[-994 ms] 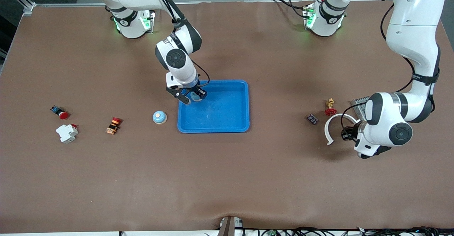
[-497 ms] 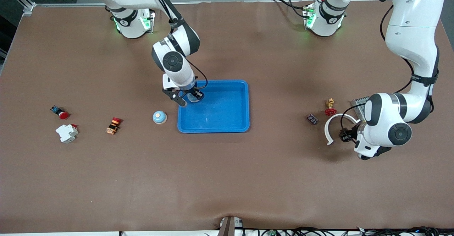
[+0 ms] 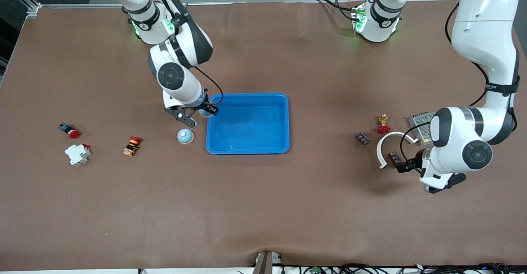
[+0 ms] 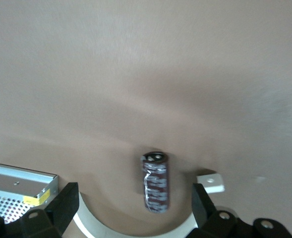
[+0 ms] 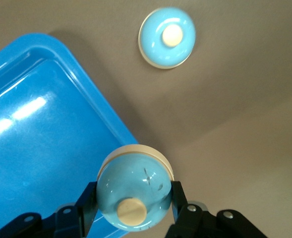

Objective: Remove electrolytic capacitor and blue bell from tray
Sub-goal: 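Carry the capacitor to the white cable and release it with the left gripper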

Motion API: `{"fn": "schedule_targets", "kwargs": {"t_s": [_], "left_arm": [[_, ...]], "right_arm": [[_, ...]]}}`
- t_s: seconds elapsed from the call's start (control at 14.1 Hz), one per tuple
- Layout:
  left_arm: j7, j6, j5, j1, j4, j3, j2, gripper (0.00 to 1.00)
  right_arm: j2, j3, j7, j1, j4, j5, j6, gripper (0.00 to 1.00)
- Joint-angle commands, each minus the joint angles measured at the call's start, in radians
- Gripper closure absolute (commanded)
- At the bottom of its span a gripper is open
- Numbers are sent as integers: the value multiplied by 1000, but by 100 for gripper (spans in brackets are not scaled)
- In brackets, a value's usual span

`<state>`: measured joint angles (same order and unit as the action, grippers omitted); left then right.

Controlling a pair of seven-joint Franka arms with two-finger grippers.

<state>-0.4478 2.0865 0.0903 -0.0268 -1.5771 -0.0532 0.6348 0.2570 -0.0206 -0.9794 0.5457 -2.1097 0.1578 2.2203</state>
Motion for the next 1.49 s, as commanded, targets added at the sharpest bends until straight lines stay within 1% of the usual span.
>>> {"fn": "schedule_targets", "kwargs": {"t_s": [0.0,0.07,0.14,0.35,0.5,0.64,0.71,0.78,0.85,0.99,1.14,1.28,1.42], "left_arm": [[-11,-22,5,-8,-8,-51,-70,0],[-12,-22,3,-4,30,-71,-70,0],[-14,-23,5,2,57,-74,-64,0],[-3,-25,8,-8,75,-76,-78,0],[1,-74,9,-10,72,-77,-130,0],[-5,-179,13,-4,72,-83,-197,0],[-9,-209,6,-5,68,-108,-227,0],[-3,-239,6,-8,68,-115,-248,0],[10,-262,9,-13,69,-116,-267,0],[37,-287,8,-16,69,-116,-305,0],[43,-292,8,-16,71,-116,-345,0],[40,-292,8,-15,71,-116,-369,0],[40,-295,6,-15,71,-117,-383,0]], "right_arm": [[-68,10,106,-55,-65,17,-7,100],[-71,10,128,-65,-79,16,-5,100],[-74,10,139,-70,-91,8,-1,100],[-99,8,191,-98,-150,-26,18,100],[-142,8,275,-131,-205,-34,30,100],[-191,10,368,-185,-272,-34,59,100],[-209,8,399,-191,-308,-34,80,100],[-231,8,407,-190,-335,-50,93,100],[-252,8,407,-193,-360,-87,102,100],[-274,8,409,-193,-403,-101,136,100],[-285,8,410,-207,-426,-142,157,100],[-289,10,457,-256,-431,-162,159,100],[-289,10,516,-298,-461,-162,220,100]]}}
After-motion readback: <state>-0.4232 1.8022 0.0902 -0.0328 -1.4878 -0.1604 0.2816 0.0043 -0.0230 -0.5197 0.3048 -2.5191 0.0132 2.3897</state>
